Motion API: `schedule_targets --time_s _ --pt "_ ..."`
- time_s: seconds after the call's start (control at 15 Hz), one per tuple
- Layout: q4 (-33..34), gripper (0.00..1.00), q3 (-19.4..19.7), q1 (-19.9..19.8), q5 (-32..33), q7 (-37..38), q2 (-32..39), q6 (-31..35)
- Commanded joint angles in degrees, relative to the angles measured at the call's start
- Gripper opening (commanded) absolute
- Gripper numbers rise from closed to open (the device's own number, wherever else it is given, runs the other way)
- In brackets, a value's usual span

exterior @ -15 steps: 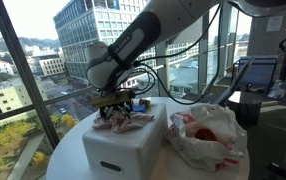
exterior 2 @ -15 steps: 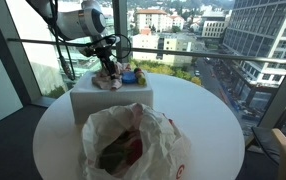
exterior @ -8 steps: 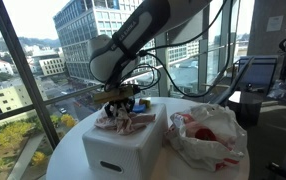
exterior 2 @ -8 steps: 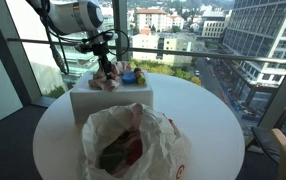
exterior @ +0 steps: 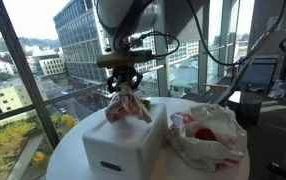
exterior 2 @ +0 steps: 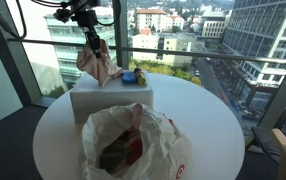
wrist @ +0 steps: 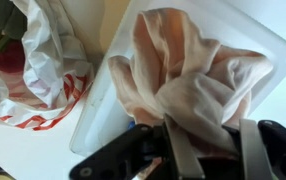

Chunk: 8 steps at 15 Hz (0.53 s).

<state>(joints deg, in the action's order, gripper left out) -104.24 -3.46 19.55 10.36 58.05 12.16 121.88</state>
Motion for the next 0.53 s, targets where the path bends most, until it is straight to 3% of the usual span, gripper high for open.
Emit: schedule_targets --time_s 0.0,0.47 --pt "-11.8 0.10 -1.6 -2.5 1.0 1.2 -14.1 2.0" --pt "-29.9 0.10 -3.3 -10.2 -1.8 2.9 -37.0 -1.3"
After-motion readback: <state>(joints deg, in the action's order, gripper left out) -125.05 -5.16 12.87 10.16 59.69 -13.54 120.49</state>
